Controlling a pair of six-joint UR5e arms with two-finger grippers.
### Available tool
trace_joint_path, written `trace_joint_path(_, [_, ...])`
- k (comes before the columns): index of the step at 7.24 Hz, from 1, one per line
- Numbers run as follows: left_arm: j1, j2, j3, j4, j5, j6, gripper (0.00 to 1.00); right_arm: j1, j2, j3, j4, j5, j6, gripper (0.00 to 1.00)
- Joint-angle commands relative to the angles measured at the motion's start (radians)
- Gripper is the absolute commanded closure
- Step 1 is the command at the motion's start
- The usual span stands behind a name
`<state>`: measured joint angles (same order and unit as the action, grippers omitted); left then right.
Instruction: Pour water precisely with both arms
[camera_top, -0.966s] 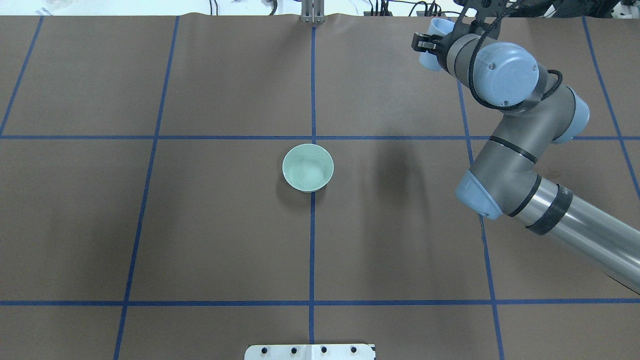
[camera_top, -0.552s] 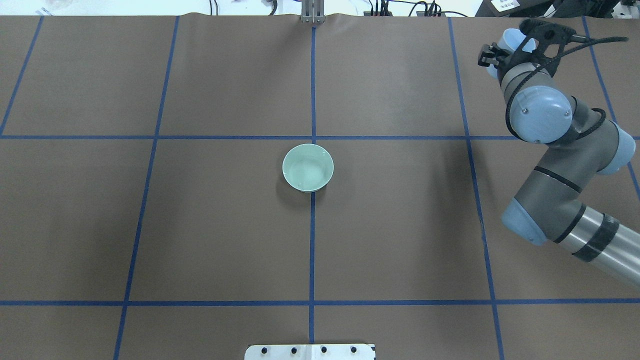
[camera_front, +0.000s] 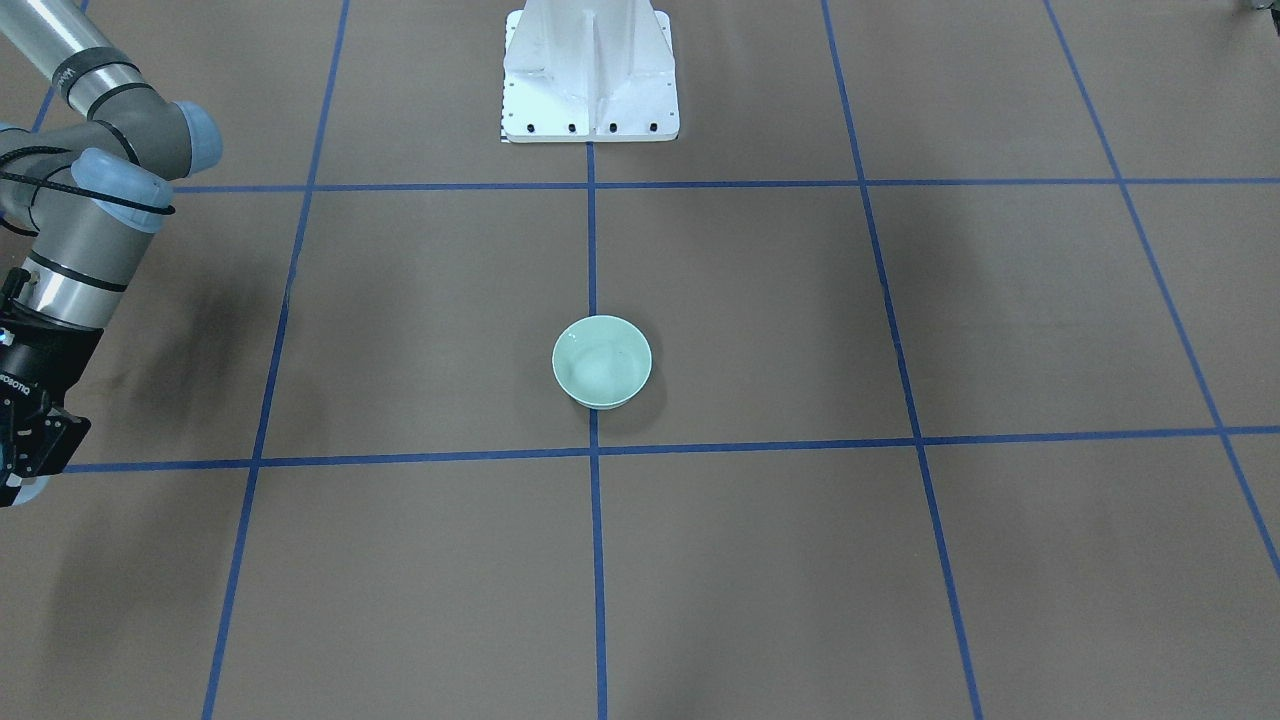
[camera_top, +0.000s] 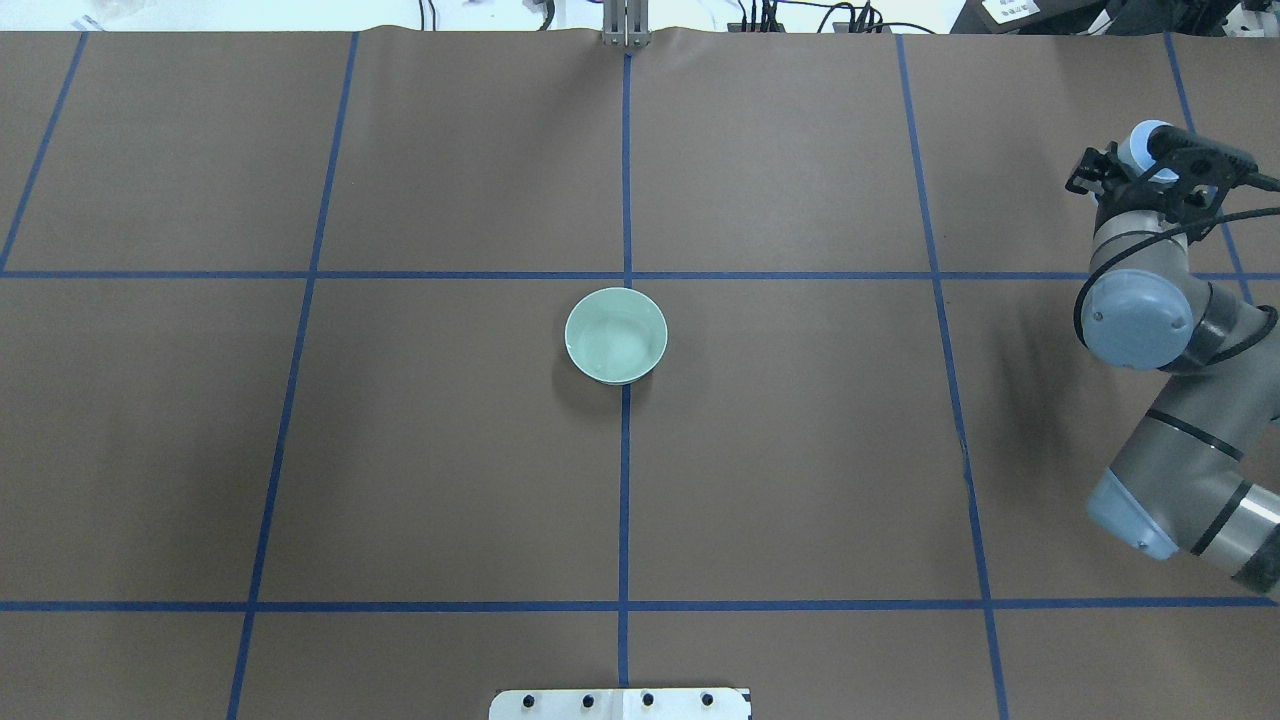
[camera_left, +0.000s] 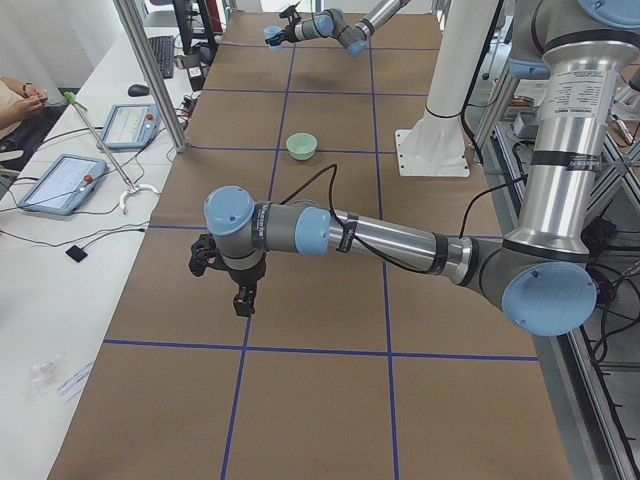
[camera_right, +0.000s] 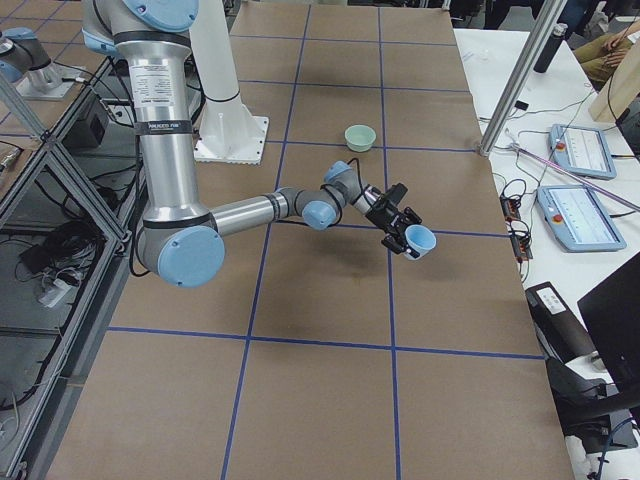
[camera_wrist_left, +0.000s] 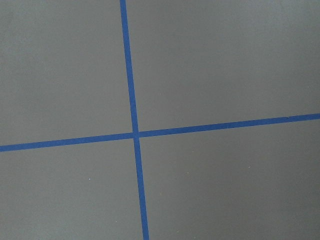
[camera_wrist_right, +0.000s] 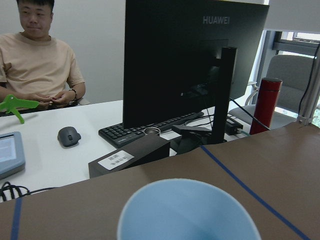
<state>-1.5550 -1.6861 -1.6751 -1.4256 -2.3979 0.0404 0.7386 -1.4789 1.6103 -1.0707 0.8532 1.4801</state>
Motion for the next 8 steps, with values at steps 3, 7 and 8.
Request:
trace_joint_path(3, [0.001,-0.003,0.0,0.002,-0.001,-0.001,0.0,-0.105,-0.018,-0.127,0.0,-0.109,0.078,1.0])
trace_joint_path(7, [0.001,-0.004,0.0,0.002,-0.003,-0.005,0.0,-0.177,-0.02,-0.139,0.0,-0.154,0.123,0.95])
trace_joint_path(8, [0.001,-0.007,0.0,0.002,-0.003,-0.017,0.0,-0.188,-0.021,-0.139,0.0,-0.161,0.15,0.87])
